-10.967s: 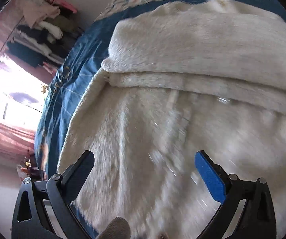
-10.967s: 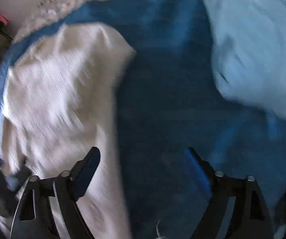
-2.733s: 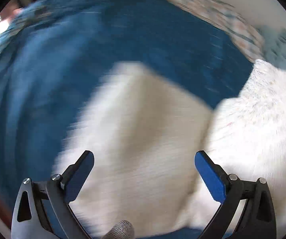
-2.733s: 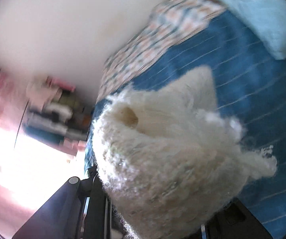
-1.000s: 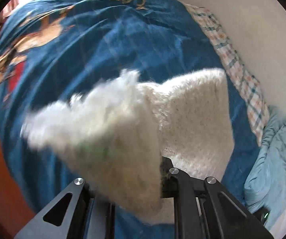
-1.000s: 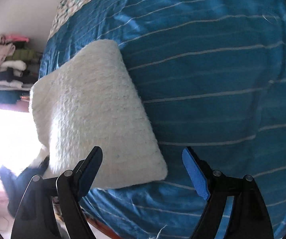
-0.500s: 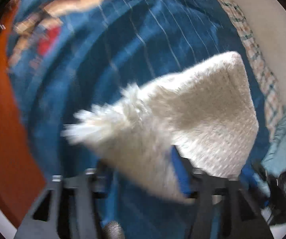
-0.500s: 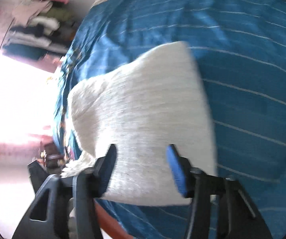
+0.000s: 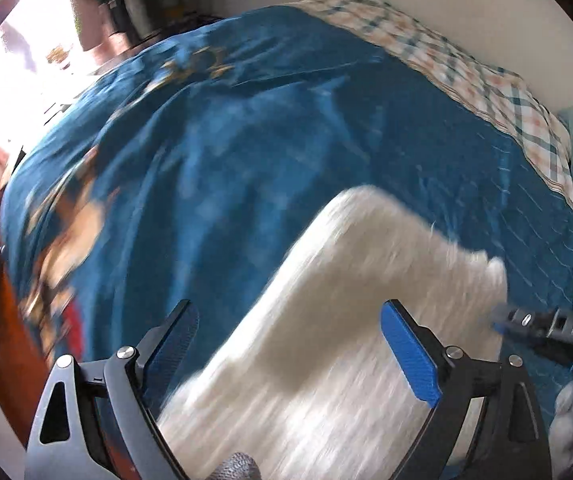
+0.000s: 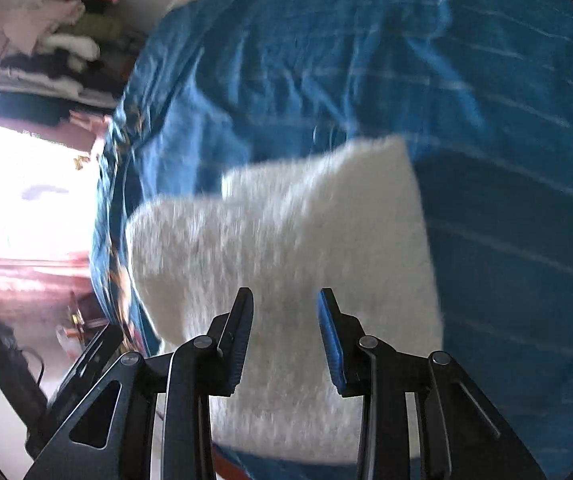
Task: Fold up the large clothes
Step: 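Lift the folded bundle with both grippers and carry it toward the plaid pillow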
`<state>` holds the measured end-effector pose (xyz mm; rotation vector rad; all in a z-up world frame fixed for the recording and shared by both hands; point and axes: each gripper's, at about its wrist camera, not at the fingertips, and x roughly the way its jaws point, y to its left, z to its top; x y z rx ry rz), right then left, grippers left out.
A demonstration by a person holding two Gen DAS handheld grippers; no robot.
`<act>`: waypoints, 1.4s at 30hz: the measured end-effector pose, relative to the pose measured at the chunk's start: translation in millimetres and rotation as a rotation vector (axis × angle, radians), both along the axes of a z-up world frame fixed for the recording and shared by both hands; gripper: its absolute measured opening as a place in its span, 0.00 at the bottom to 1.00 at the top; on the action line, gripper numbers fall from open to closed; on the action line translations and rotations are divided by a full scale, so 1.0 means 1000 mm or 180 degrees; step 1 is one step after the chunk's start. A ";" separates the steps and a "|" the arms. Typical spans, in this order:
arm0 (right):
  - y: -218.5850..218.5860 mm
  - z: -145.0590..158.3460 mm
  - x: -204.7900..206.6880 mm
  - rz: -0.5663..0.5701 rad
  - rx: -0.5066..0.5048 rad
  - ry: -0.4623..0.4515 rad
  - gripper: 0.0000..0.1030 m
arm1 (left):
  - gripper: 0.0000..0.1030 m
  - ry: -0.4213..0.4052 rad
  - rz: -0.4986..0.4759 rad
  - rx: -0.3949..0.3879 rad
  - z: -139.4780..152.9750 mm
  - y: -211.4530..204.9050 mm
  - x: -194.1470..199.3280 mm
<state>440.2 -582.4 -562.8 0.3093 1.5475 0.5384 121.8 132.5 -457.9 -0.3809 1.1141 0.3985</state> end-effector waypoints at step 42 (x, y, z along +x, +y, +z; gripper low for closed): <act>0.005 -0.092 -0.008 -0.0342 0.2137 0.1003 0.48 | 0.20 -0.0650 0.1373 -0.1503 -0.053 0.076 -0.098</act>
